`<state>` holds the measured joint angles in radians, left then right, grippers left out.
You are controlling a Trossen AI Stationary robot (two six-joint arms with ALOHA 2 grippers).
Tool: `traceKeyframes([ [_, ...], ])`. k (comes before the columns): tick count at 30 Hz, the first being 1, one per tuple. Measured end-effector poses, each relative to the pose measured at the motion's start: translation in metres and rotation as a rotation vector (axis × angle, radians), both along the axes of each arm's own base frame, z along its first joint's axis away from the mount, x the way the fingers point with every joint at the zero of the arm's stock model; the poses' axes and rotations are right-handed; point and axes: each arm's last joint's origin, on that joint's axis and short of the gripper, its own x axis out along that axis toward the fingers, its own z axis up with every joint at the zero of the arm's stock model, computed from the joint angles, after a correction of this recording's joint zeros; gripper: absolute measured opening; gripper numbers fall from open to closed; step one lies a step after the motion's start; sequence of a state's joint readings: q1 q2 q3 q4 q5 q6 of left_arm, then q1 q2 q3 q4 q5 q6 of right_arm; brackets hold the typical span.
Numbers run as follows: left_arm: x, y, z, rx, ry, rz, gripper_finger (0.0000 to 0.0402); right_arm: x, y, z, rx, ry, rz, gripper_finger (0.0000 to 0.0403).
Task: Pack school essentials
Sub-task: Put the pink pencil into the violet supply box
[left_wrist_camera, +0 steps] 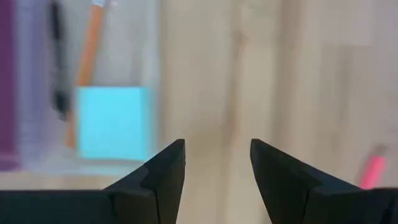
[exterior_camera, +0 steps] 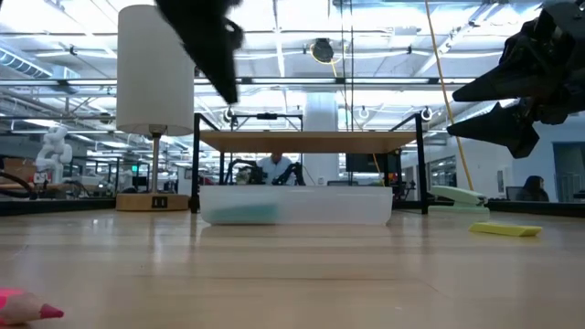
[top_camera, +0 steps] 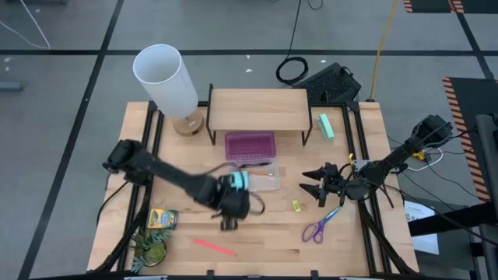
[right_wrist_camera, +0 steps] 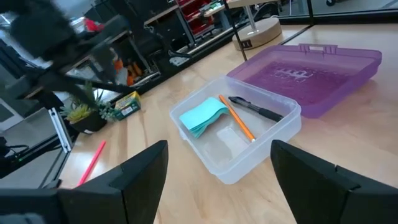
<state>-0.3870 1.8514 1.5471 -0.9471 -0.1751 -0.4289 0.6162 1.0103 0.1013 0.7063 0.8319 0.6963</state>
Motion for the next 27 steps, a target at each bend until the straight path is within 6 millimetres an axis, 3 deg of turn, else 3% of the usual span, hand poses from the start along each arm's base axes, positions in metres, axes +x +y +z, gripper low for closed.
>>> traceKeyframes([
  [9,-0.034,-0.104,-0.031,-0.058,-0.013,-0.129,0.0186,0.000,0.001,-0.001,0.025,0.005,0.020,0.0276],
  [13,-0.044,-0.136,-0.056,-0.029,-0.023,-0.178,0.0186,0.000,0.001,0.000,0.032,-0.004,0.019,0.0276],
  [19,-0.047,-0.150,-0.087,0.007,0.025,-0.186,0.0186,0.001,0.001,0.002,0.037,-0.022,0.019,0.0276],
  [27,-0.039,-0.137,-0.105,0.021,0.147,-0.200,0.0181,0.001,0.000,0.002,0.028,-0.017,0.010,0.0276],
])
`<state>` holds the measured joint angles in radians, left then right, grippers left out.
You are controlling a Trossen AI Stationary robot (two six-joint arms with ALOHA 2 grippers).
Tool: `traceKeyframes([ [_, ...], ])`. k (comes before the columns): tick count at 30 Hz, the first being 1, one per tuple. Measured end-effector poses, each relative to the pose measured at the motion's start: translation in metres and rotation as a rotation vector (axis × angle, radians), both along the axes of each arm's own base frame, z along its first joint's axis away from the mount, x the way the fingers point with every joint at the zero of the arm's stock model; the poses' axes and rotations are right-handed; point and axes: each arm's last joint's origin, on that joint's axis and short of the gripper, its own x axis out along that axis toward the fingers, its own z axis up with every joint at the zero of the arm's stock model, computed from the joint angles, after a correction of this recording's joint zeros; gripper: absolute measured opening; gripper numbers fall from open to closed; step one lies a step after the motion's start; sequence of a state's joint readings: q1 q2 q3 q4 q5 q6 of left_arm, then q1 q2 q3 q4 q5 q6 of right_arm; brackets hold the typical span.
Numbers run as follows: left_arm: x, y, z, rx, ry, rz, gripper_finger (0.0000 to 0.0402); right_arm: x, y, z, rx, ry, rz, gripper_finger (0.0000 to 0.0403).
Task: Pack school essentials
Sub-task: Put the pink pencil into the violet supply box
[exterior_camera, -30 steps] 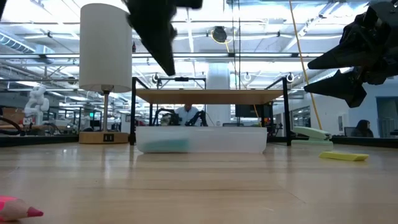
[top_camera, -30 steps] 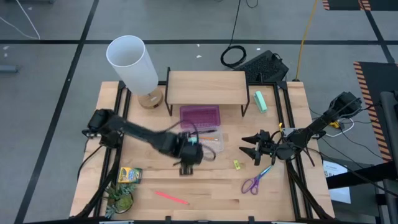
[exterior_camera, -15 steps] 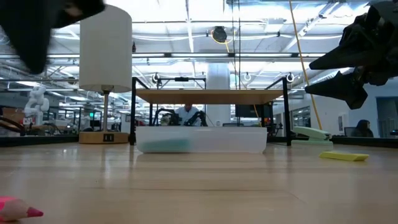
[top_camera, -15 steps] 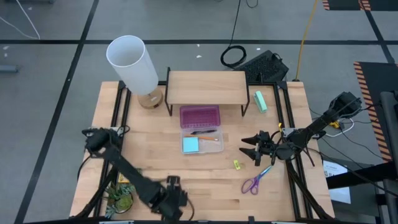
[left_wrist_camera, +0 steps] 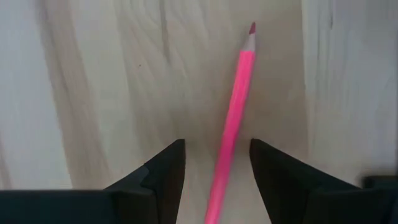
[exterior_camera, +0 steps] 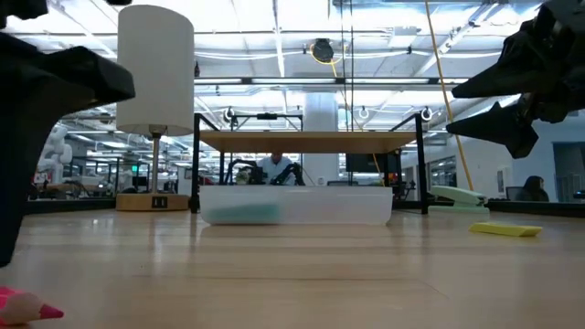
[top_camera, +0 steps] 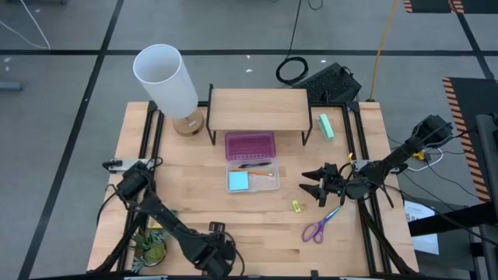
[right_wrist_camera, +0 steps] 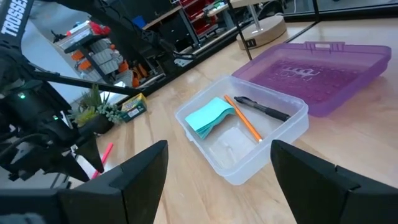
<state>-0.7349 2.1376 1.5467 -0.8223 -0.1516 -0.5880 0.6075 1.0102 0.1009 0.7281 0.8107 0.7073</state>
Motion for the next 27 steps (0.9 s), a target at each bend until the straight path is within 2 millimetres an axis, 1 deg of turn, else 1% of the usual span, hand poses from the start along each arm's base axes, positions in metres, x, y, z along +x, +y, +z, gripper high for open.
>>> traceKeyframes([
  [5,0.004,0.001,-0.007,-0.037,0.050,-0.037,0.0138,0.000,0.000,0.000,-0.001,0.001,0.003,0.0276],
  [13,0.010,0.008,-0.006,-0.049,0.057,-0.012,0.0033,0.000,0.000,-0.001,0.001,0.005,0.006,0.0276],
  [15,0.013,0.012,-0.006,-0.054,0.063,-0.013,0.0014,0.000,0.000,-0.001,0.005,0.005,0.012,0.0276],
  [17,0.016,0.016,-0.006,-0.055,0.065,-0.011,0.0011,0.000,0.001,-0.001,0.006,0.006,0.015,0.0276],
  [21,0.024,0.026,-0.007,-0.058,0.073,-0.038,0.0027,0.000,0.001,-0.001,0.003,0.007,0.017,0.0276],
  [24,0.034,0.040,-0.007,-0.059,0.068,-0.038,0.0028,0.000,0.001,-0.001,-0.007,0.011,0.027,0.0276],
  [27,0.045,0.056,-0.006,-0.062,0.058,-0.032,0.0018,0.000,0.001,-0.001,-0.007,0.011,0.029,0.0276],
])
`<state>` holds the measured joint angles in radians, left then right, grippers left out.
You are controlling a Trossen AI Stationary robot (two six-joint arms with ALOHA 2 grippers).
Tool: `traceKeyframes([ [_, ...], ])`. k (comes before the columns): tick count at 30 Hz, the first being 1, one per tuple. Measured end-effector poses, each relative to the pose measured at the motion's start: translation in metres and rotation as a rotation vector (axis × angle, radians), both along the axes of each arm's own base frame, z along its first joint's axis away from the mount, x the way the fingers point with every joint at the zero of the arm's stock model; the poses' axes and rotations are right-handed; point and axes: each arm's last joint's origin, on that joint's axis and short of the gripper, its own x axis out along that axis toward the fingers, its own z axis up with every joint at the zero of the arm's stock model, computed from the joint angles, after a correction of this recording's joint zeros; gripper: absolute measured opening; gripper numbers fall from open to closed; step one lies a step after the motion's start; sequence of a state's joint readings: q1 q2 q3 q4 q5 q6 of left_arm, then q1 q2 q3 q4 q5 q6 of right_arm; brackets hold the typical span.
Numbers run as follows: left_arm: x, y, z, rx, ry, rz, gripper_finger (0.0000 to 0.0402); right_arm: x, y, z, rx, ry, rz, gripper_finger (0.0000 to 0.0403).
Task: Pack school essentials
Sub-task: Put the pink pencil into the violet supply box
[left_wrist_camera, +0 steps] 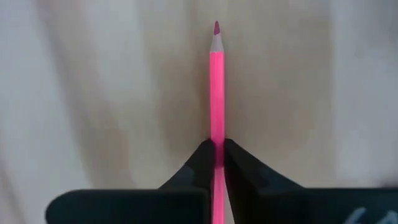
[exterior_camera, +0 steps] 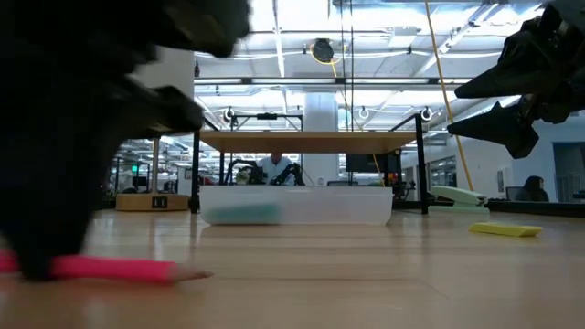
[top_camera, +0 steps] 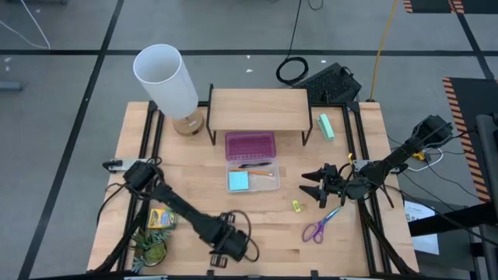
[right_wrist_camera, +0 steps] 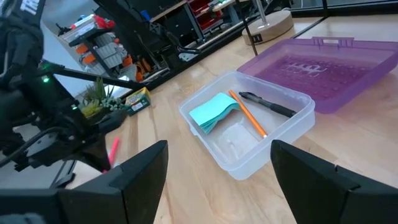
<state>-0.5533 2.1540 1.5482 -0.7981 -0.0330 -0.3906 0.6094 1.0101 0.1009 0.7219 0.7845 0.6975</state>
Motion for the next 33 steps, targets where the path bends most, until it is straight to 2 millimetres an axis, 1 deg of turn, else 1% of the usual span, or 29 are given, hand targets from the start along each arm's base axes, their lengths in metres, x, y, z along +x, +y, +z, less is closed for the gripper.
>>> traceKeyframes([
  [3,0.010,0.016,0.006,-0.001,-0.015,-0.004,0.0010,0.000,0.000,0.000,-0.005,0.001,0.001,0.0276],
  [5,0.015,0.028,0.013,0.052,-0.042,0.003,0.0011,0.000,0.000,0.000,-0.011,0.003,0.002,0.0276],
  [7,0.022,0.041,0.026,0.065,-0.078,0.018,0.0016,0.000,0.000,0.000,-0.019,0.005,0.004,0.0276],
  [10,0.030,0.057,0.054,0.089,-0.164,0.042,0.0020,0.000,0.000,0.000,-0.030,0.009,0.004,0.0276],
  [12,0.034,0.071,0.065,0.090,-0.185,0.048,0.0018,0.000,0.000,-0.001,-0.033,0.013,0.005,0.0276],
  [16,0.044,0.109,0.079,0.108,-0.216,0.068,0.0007,0.000,0.000,-0.001,-0.034,0.015,0.007,0.0276],
  [18,0.047,0.125,0.081,0.112,-0.220,0.086,0.0002,0.000,0.000,-0.001,-0.032,0.013,0.007,0.0276],
  [22,0.054,0.156,0.080,0.130,-0.207,0.097,0.0001,0.000,0.000,-0.001,-0.040,0.020,0.008,0.0276],
  [26,0.057,0.183,0.081,0.151,-0.212,0.130,0.0000,0.000,0.000,-0.002,-0.047,0.026,0.009,0.0276],
  [28,0.057,0.191,0.080,0.151,-0.204,0.146,0.0003,0.000,0.000,-0.002,-0.048,0.027,0.009,0.0276],
  [30,0.057,0.194,0.080,0.127,-0.194,0.148,0.0009,0.000,0.000,-0.002,-0.050,0.027,0.010,0.0276],
  [33,0.055,0.187,0.080,0.064,-0.175,0.138,0.0019,0.000,0.000,-0.002,-0.059,0.029,0.012,0.0276],
])
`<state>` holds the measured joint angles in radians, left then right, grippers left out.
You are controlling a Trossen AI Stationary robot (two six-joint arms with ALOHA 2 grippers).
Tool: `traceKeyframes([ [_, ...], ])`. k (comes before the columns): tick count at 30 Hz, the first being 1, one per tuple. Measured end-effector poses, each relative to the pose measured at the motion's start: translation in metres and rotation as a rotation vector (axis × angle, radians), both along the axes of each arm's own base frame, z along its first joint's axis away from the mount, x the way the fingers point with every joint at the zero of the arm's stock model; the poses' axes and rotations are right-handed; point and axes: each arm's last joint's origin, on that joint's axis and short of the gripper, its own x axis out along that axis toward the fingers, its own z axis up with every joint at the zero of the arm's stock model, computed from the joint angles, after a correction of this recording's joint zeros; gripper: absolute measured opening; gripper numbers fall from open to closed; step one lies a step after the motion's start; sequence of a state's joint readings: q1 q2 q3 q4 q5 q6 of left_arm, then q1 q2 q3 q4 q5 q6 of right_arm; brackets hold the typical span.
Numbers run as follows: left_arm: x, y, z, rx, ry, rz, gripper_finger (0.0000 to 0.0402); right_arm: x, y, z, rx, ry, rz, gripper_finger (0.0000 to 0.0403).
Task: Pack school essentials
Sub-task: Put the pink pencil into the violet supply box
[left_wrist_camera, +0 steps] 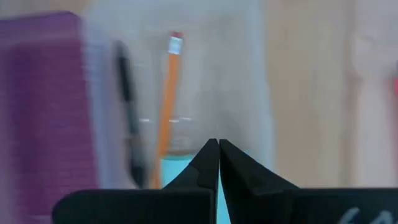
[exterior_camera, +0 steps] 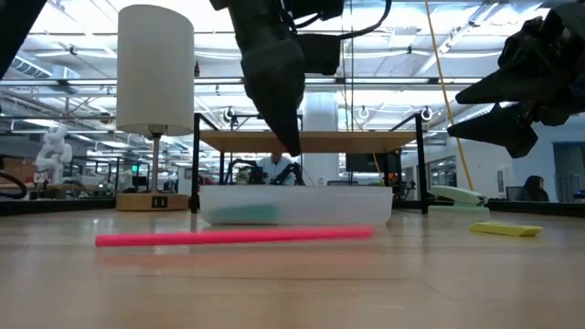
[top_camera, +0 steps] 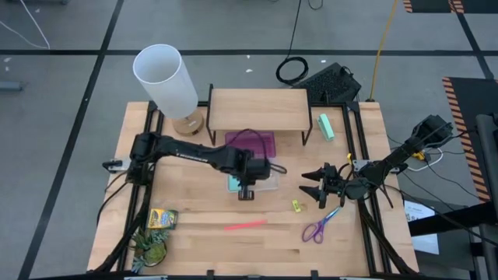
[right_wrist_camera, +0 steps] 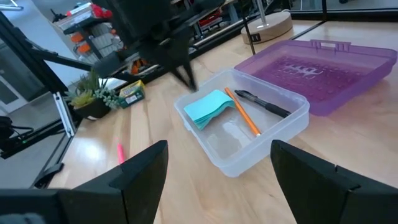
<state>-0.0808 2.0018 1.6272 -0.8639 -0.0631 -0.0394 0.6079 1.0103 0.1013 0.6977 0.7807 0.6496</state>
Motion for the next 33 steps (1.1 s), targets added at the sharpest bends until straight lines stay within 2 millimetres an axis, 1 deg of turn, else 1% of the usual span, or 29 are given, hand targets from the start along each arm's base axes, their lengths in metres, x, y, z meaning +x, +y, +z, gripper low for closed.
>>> traceKeyframes([
  [5,-0.005,-0.036,0.000,-0.022,0.007,-0.052,0.0033,0.000,0.000,-0.001,-0.012,0.009,0.002,0.0276],
  [8,-0.008,-0.059,0.000,-0.001,-0.012,-0.060,0.0048,0.000,0.000,-0.002,-0.020,0.019,0.001,0.0276],
  [12,-0.012,-0.079,0.001,0.031,-0.045,-0.017,0.0083,0.000,0.000,-0.002,-0.019,0.019,0.001,0.0276],
  [17,-0.012,-0.101,0.004,-0.035,-0.120,0.051,0.0134,0.000,0.000,-0.001,-0.009,0.010,0.000,0.0276],
  [20,-0.012,-0.112,0.005,-0.074,-0.159,0.078,0.0158,0.000,0.000,0.001,0.008,-0.007,-0.001,0.0276],
  [24,-0.014,-0.120,0.006,-0.090,-0.166,0.087,0.0176,0.000,0.000,0.002,0.018,-0.021,0.000,0.0276],
  [29,-0.020,-0.133,0.005,-0.100,-0.166,0.073,0.0179,0.000,0.001,0.002,0.019,-0.023,0.001,0.0276],
  [33,-0.020,-0.143,0.004,-0.086,-0.209,0.079,0.0180,0.000,0.001,0.002,0.018,-0.022,0.001,0.0276],
])
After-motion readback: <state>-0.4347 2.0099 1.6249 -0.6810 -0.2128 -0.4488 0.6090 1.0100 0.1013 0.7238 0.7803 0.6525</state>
